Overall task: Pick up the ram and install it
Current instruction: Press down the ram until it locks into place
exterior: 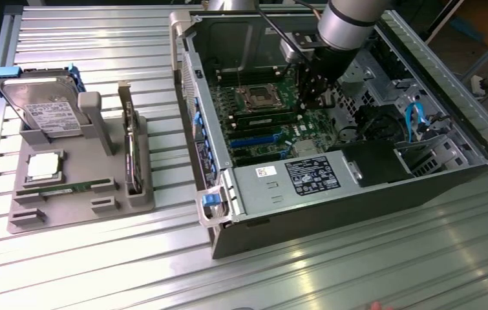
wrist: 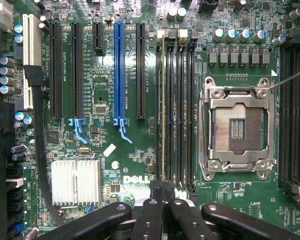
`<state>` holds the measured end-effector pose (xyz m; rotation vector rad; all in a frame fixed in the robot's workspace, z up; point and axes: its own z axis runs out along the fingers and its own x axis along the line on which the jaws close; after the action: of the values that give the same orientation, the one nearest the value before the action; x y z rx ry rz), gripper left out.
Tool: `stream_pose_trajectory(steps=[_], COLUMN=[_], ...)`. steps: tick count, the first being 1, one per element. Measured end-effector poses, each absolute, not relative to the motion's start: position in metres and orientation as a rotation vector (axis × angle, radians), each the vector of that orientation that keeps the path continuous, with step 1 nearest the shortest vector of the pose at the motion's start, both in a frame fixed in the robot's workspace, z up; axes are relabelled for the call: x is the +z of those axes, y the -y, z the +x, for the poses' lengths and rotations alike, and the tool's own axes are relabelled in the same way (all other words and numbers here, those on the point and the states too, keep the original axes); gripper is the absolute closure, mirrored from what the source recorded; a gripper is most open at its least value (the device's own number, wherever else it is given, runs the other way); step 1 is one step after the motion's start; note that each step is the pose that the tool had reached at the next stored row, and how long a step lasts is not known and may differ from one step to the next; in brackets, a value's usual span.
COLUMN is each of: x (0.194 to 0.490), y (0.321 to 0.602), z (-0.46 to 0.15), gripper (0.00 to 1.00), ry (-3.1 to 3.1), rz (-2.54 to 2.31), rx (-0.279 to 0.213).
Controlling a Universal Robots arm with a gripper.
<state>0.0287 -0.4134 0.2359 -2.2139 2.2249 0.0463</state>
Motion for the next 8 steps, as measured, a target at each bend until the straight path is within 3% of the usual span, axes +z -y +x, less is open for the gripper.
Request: stream_pose_trajectory(steps=[8], x=[0.2345], y=[0.4113], z=[0.0287], gripper=[0.89], ry=[-2.225], rz=[-2.214], rx=[0.046])
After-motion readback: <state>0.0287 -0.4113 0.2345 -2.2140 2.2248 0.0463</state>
